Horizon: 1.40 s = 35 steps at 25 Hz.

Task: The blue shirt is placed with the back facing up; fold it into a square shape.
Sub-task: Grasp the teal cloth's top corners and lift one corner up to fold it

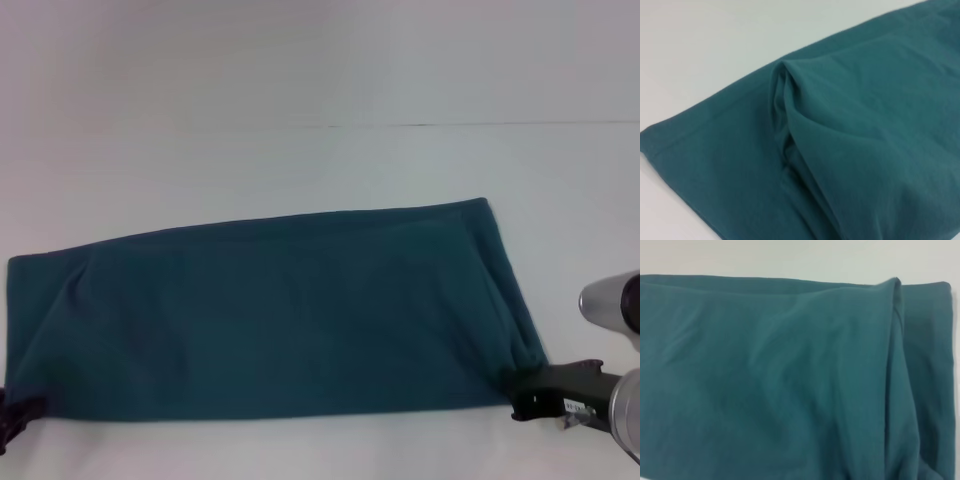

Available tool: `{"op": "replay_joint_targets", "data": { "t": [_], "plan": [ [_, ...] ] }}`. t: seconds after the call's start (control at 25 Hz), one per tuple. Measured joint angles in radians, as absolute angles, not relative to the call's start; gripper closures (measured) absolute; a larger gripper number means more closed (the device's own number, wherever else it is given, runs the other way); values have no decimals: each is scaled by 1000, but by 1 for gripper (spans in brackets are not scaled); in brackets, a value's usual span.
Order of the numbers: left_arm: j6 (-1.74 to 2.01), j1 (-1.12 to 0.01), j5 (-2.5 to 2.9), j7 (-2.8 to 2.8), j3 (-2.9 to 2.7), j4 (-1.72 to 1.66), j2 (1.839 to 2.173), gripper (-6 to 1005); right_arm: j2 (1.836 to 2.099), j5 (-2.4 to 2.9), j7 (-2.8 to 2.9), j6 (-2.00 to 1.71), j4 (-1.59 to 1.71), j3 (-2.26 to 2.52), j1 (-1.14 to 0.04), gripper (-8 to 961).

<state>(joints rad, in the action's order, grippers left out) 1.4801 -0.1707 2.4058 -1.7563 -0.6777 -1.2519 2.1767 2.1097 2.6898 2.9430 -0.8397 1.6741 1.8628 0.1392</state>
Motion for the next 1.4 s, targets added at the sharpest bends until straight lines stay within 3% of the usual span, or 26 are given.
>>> {"op": "replay_joint_targets", "data": {
  "t": [0.8,1.4],
  "plan": [
    [1553,-118,2364,-1686,-602,-1270,2177,971,2121,2794,2996,-729,1832,2009,409,919],
    [1565,-111,2358,-1680,-579,-1277,2177,970,2119,2777,3007,-746,1836,2003,401,918]
  ]
}}
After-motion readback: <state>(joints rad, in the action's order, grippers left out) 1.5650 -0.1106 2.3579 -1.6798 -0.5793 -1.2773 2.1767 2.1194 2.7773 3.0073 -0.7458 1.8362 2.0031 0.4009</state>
